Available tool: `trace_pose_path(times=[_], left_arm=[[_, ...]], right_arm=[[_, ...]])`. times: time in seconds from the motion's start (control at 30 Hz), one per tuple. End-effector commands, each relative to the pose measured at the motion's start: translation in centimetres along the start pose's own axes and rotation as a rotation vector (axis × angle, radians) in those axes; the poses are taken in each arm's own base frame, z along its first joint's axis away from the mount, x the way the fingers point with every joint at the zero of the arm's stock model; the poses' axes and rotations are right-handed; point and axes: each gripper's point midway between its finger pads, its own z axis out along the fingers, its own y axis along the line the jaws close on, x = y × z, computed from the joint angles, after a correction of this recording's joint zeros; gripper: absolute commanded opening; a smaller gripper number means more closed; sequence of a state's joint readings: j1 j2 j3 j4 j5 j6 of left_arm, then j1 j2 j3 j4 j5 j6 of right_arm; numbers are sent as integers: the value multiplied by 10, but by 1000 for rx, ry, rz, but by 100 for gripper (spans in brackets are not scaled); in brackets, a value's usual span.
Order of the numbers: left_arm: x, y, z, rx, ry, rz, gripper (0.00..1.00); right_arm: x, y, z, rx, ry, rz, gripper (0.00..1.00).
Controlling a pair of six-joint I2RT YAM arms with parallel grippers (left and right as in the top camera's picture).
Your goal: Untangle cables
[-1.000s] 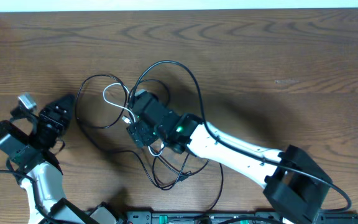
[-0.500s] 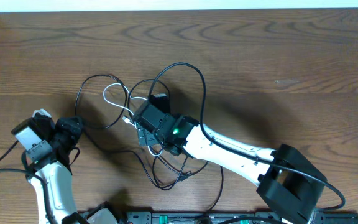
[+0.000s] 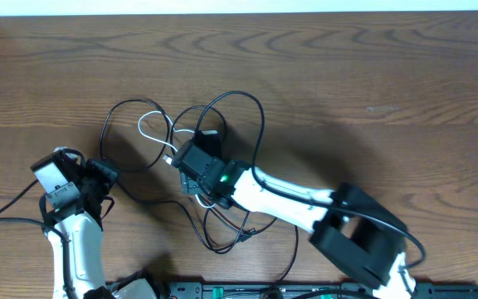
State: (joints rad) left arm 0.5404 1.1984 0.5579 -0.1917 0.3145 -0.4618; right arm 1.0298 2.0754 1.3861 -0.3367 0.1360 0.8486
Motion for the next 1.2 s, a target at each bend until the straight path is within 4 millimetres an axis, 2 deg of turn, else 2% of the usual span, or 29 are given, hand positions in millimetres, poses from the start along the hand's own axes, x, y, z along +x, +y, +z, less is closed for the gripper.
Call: trace_pose_path(times=[0.0, 0.03, 0.07, 0.2, 0.27, 0.33, 0.43, 0.53, 0.63, 0.7, 0.77, 0.83, 0.93, 1.03, 1.1, 1.17], left_arm=[[-4, 0, -3, -13, -14, 29, 29], [-3, 0, -3, -14, -12, 28, 29], [-3, 0, -3, -14, -12, 28, 29], [-2, 1, -3, -17, -7, 27, 29], [-1, 1, -3, -19, -3, 25, 29], [0, 2, -3, -22, 1, 26, 29], [1, 2, -3, -23, 4, 42, 29], [1, 2, -3, -20, 6, 42, 29], [2, 1, -3, -16, 8, 42, 29], [2, 1, -3, -15, 8, 42, 29], [2, 1, -3, -14, 9, 42, 29], [2, 1, -3, -13, 9, 42, 29], [2, 1, -3, -13, 9, 42, 29], [2, 1, -3, -13, 9, 41, 29], [3, 2, -3, -16, 15, 40, 29], [6, 2, -3, -18, 25, 38, 29]], right_arm=[[9, 3, 14, -11, 23, -6, 52], [10, 3, 17, -16, 27, -5, 22], [10, 3, 17, -17, 26, -5, 1], [-11, 8, 6, -53, -23, -79, 1], [-33, 9, -11, -70, -63, -106, 1], [-59, 5, -37, -82, -113, -120, 1], [-111, -19, -90, -48, -235, -95, 1], [-167, -63, -162, 31, -412, -39, 1], [-216, -123, -253, 117, -622, 61, 1], [-235, -165, -317, 146, -755, 151, 1], [-242, -202, -378, 152, -878, 228, 1], [-239, -228, -431, 137, -977, 273, 1], [-222, -247, -483, 107, -1062, 291, 1], [-204, -260, -505, 134, -1082, 316, 1], [-193, -271, -505, 178, -1066, 344, 1], [-187, -275, -497, 198, -1026, 358, 1]])
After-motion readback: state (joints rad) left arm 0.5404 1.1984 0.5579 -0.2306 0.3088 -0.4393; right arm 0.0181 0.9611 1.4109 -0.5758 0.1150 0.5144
